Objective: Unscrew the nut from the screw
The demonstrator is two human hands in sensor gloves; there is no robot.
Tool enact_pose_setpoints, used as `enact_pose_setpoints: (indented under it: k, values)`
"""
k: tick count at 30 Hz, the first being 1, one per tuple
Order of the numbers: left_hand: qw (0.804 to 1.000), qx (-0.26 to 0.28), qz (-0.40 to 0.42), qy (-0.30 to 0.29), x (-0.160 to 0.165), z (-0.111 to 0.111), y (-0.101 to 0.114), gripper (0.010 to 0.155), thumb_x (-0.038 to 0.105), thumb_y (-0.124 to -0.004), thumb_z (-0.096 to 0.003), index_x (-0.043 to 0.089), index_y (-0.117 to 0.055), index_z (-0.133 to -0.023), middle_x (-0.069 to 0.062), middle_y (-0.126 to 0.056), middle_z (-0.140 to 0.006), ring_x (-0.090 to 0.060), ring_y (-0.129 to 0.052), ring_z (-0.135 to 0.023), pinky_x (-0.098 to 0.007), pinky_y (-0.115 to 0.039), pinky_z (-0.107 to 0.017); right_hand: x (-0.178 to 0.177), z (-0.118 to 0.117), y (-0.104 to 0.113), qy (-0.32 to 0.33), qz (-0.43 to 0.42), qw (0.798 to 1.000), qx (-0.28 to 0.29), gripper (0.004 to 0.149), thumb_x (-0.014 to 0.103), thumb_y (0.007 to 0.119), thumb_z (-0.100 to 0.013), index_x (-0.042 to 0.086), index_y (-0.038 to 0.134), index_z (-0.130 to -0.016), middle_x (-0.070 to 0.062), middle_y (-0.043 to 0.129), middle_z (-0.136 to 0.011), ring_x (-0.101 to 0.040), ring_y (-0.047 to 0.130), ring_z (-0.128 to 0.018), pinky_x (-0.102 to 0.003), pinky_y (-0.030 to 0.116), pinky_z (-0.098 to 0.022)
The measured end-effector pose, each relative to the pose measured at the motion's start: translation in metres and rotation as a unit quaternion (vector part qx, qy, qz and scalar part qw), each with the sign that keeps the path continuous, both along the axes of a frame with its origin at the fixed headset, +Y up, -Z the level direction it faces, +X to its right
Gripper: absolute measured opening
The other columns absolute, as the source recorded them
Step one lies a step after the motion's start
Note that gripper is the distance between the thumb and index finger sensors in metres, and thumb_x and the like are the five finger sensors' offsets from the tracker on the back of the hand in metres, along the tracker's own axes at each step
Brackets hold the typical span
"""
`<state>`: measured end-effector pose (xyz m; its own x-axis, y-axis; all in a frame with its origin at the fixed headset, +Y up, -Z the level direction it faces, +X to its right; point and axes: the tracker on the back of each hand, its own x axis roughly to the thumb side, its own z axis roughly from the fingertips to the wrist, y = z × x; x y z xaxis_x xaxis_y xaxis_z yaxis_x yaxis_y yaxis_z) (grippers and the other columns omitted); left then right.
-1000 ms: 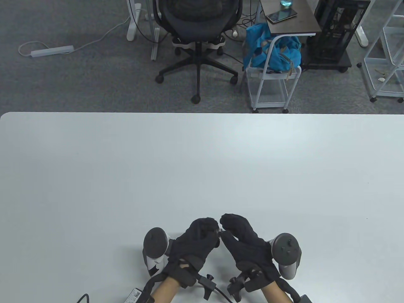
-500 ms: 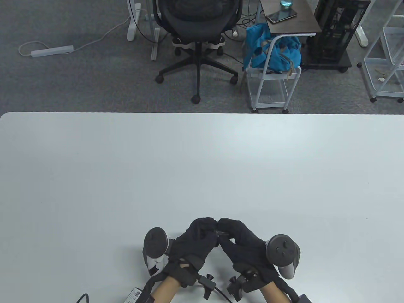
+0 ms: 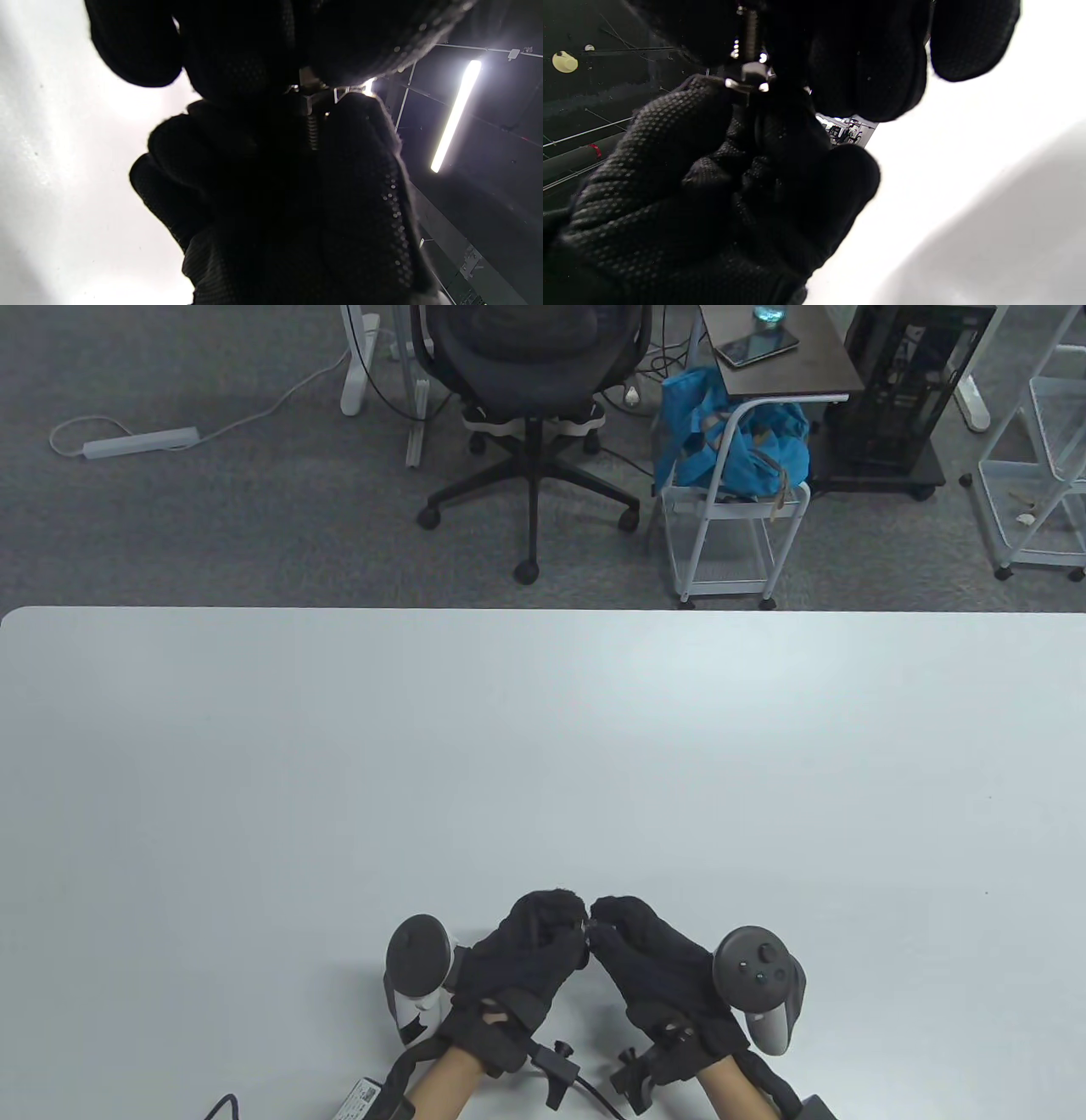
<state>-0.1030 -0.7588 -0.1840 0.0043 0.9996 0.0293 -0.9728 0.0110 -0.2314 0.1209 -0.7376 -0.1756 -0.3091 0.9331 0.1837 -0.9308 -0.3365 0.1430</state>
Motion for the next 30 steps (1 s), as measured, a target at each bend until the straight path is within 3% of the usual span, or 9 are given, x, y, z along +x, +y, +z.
enact_pose_setpoints:
  k: [6,13,16,18,23,27,30]
  values:
    - [1.000,-0.011,0.004,0.002,-0.001,-0.001,-0.003,0.049,0.038,-0.085,-0.0473,0.024,-0.075,-0.093,-0.014,-0.088,-0.084,-0.024,-0.098,-0.056,-0.057,-0.082,-0.055,-0.001,-0.001,0.003,0.009,0.010,1.000,0.024,0.055,0.040,0.078,-0.053,0.009,0.070,-0.098,-0.011,0.089,-0.078,-0.035,0.093,-0.061,-0.061,0.075,-0.056]
    - [1.000,-0.017,0.012,0.005,-0.001,-0.001,-0.002,0.049,0.038,-0.086,-0.0472,0.024,-0.075,-0.093,-0.013,-0.088,-0.084,-0.024,-0.098,-0.056,-0.057,-0.082,-0.054,-0.001,0.001,0.009,0.023,0.012,0.998,0.049,0.051,0.030,0.083,-0.052,0.024,0.069,-0.100,-0.012,0.080,-0.092,-0.037,0.086,-0.076,-0.062,0.072,-0.062]
    - [1.000,-0.017,0.012,0.006,-0.002,-0.001,-0.002,0.048,0.038,-0.086,-0.0472,0.024,-0.075,-0.092,-0.013,-0.088,-0.084,-0.024,-0.098,-0.056,-0.056,-0.082,-0.055,0.000,0.000,0.007,0.037,-0.042,0.998,0.024,0.049,0.031,0.082,-0.052,0.025,0.071,-0.100,-0.016,0.071,-0.099,-0.041,0.079,-0.084,-0.064,0.066,-0.064]
    - [1.000,-0.015,0.011,0.005,-0.001,-0.001,-0.002,0.049,0.038,-0.086,-0.0472,0.024,-0.075,-0.092,-0.014,-0.088,-0.084,-0.024,-0.098,-0.056,-0.057,-0.082,-0.054,0.001,0.000,0.004,0.025,-0.053,0.998,0.020,0.053,0.038,0.079,-0.054,0.021,0.068,-0.103,-0.019,0.068,-0.101,-0.043,0.076,-0.085,-0.066,0.064,-0.064]
    - [1.000,-0.010,0.006,0.003,-0.001,-0.001,-0.002,0.048,0.038,-0.086,-0.0472,0.024,-0.075,-0.092,-0.014,-0.088,-0.084,-0.024,-0.098,-0.056,-0.057,-0.081,-0.055,0.002,0.000,-0.002,-0.003,0.003,1.000,-0.007,0.071,0.054,0.065,-0.056,0.006,0.057,-0.108,-0.025,0.074,-0.096,-0.049,0.079,-0.078,-0.068,0.064,-0.058]
    - [1.000,-0.005,0.000,0.001,-0.001,-0.001,-0.003,0.048,0.038,-0.086,-0.0471,0.024,-0.075,-0.092,-0.013,-0.088,-0.085,-0.024,-0.098,-0.056,-0.057,-0.082,-0.055,-0.001,0.001,0.000,-0.005,0.007,1.000,-0.003,0.056,0.046,0.069,-0.056,0.006,0.072,-0.094,-0.013,0.092,-0.070,-0.037,0.094,-0.054,-0.063,0.075,-0.052]
    - [1.000,-0.006,0.001,0.001,-0.001,-0.001,-0.003,0.048,0.038,-0.086,-0.0471,0.024,-0.075,-0.092,-0.013,-0.088,-0.084,-0.024,-0.098,-0.056,-0.057,-0.082,-0.055,-0.001,0.001,0.004,-0.004,0.021,1.000,0.021,0.055,0.043,0.073,-0.055,0.005,0.071,-0.094,-0.008,0.093,-0.067,-0.032,0.095,-0.051,-0.059,0.079,-0.051]
